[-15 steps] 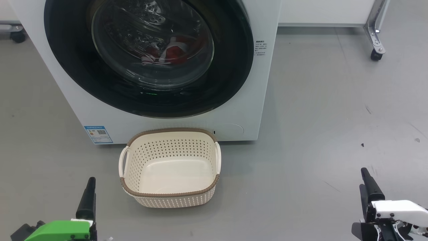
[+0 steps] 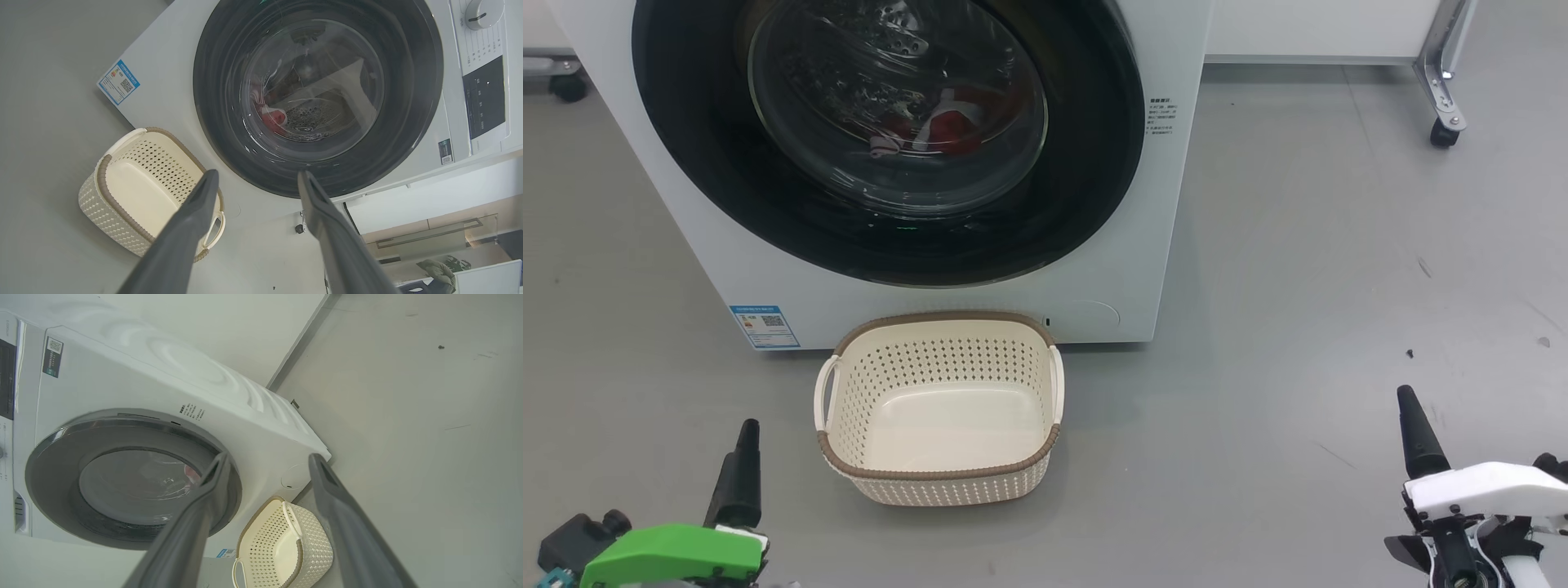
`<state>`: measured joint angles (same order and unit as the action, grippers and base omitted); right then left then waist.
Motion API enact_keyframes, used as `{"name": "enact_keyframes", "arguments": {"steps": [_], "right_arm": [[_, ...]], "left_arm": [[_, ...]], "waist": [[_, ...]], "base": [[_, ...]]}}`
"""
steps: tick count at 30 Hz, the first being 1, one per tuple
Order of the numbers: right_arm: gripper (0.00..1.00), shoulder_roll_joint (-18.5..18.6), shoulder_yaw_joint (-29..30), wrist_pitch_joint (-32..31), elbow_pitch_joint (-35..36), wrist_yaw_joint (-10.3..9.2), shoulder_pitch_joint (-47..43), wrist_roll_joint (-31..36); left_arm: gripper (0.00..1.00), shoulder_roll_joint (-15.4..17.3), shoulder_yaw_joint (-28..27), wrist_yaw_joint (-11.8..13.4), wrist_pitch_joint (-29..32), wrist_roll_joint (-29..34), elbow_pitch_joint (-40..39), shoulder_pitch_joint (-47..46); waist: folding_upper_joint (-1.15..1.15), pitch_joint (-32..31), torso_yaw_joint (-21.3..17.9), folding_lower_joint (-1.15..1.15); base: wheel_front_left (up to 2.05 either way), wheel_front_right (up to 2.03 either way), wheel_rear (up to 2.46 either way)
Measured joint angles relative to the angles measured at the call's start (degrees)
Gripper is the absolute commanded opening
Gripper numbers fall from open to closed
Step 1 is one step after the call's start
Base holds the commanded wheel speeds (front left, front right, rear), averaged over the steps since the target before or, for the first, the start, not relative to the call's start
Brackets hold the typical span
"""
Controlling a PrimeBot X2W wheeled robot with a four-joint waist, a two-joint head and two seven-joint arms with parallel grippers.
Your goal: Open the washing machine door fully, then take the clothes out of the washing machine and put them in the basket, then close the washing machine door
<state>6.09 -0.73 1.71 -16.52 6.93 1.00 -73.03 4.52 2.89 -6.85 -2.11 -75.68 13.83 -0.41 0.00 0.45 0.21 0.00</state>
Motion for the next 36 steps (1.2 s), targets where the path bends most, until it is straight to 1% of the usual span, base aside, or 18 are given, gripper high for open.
{"name": "enact_keyframes", "arguments": {"steps": [3, 13, 16, 18, 19, 23, 25, 36], "right_arm": [[1.00, 0.9, -1.3, 0.6, 0.0, -0.04, 0.2, 3.8], [1.00, 2.8, -5.3, 2.7, -0.4, -2.38, 1.0, 15.2], [1.00, 2.9, -6.3, 3.3, -0.5, -3.05, 1.0, 18.0], [1.00, 2.9, -6.9, 3.7, -0.5, -3.15, 1.0, 20.0], [1.00, 2.9, -7.2, 3.8, -0.5, -3.54, 1.1, 20.8], [1.00, 2.9, -8.3, 4.7, -0.4, -4.10, 1.3, 24.2], [1.00, 2.9, -8.8, 5.1, -0.4, -4.13, 1.3, 25.6], [1.00, 2.9, -11.2, 7.3, 0.0, -5.58, 1.3, 34.5]], "left_arm": [[1.00, 0.2, 0.8, 0.0, -0.6, 3.2, -0.1, -0.1], [1.00, 1.4, 2.2, 1.1, -2.3, 14.6, -1.8, -0.7], [1.00, 1.4, 2.8, 1.9, -3.1, 18.0, -2.1, -0.7], [1.00, 1.5, 3.2, 2.3, -3.5, 20.3, -2.4, -0.7], [1.00, 1.5, 3.5, 2.4, -3.6, 21.3, -2.6, -0.7], [1.00, 1.6, 5.1, 2.8, -4.3, 25.5, -2.8, -0.7], [1.00, 1.7, 5.8, 3.1, -4.7, 27.8, -2.8, -0.7], [1.00, 1.6, 8.6, 4.3, -7.0, 36.5, -2.5, -0.4]], "waist": [[0.00, 0.0, 0.0, 0.00], [0.00, 0.0, 0.3, 0.00], [0.00, 0.0, 0.3, 0.00], [0.00, 0.0, 0.3, 0.00], [0.00, -0.1, 0.4, 0.00], [0.00, -0.1, 0.4, 0.00], [0.00, -0.1, 0.4, 0.00], [0.00, -0.3, 0.6, 0.00]], "base": [[0.00, 0.00, 0.00], [0.00, 0.00, 0.00], [0.00, 0.00, 0.00], [0.00, 0.00, 0.00], [0.00, 0.00, 0.00], [0.00, 0.00, 0.00], [0.00, 0.00, 0.00], [0.00, 0.00, 0.00]]}}
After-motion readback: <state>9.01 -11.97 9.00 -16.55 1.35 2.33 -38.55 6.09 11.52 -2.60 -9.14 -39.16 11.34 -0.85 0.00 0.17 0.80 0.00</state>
